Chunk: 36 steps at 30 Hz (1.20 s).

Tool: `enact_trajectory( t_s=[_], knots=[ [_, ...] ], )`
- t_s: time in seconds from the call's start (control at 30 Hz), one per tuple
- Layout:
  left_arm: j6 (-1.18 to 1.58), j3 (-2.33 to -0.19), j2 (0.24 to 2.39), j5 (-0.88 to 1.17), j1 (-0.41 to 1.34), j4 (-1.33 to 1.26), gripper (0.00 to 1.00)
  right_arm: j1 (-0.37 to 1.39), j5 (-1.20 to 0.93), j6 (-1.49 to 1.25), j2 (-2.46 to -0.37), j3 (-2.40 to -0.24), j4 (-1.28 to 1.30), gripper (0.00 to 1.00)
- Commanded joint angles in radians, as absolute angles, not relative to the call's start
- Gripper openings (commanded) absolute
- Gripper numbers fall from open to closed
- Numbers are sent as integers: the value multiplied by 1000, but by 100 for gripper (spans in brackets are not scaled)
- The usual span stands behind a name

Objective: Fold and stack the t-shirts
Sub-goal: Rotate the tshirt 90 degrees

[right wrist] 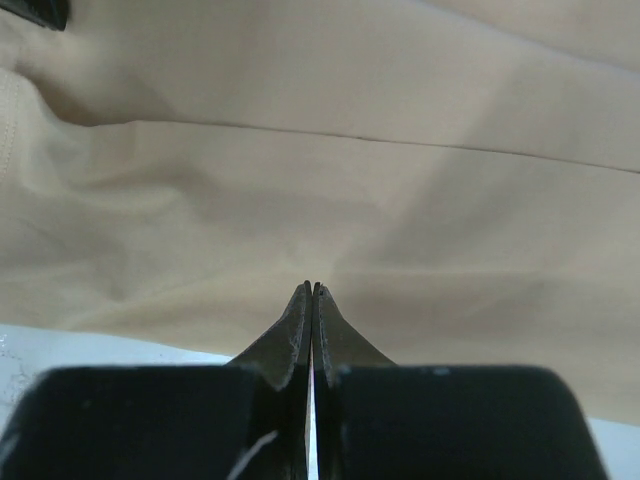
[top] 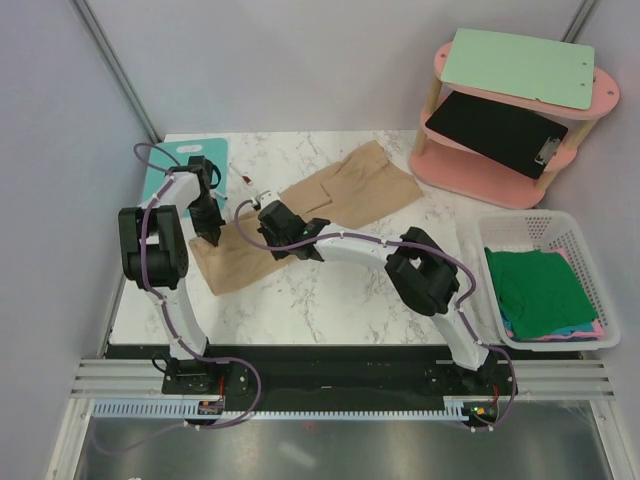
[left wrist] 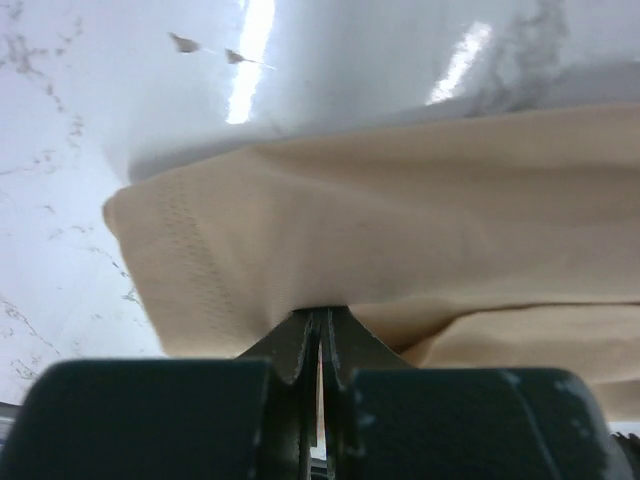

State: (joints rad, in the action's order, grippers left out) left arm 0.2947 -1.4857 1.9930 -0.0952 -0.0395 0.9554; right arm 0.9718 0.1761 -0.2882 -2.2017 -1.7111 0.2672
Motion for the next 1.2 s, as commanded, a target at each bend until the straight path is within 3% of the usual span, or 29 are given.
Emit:
enact_trajectory(
  t_s=[0.0, 0.4, 0.73, 0.93, 1.17],
  knots=[
    [265, -1473, 2025, -107, -75, 927, 2, 1006, 205, -334, -2232, -1789, 195, 0],
    [256, -1378, 2019, -146, -94, 937, 2, 1048, 189, -374, -2306, -1807, 187, 0],
    [268, -1388, 1772, -66, -101, 940, 2, 1075, 187, -390, -2295, -1776, 337, 0],
    [268, -1443, 1632, -61, -100, 948, 2, 1075, 187, -417, -2224, -1669, 474, 0],
    [245, -1474, 1575, -35, -101, 972, 2, 1075, 201, -494, -2059, -1400, 571, 0]
  ],
)
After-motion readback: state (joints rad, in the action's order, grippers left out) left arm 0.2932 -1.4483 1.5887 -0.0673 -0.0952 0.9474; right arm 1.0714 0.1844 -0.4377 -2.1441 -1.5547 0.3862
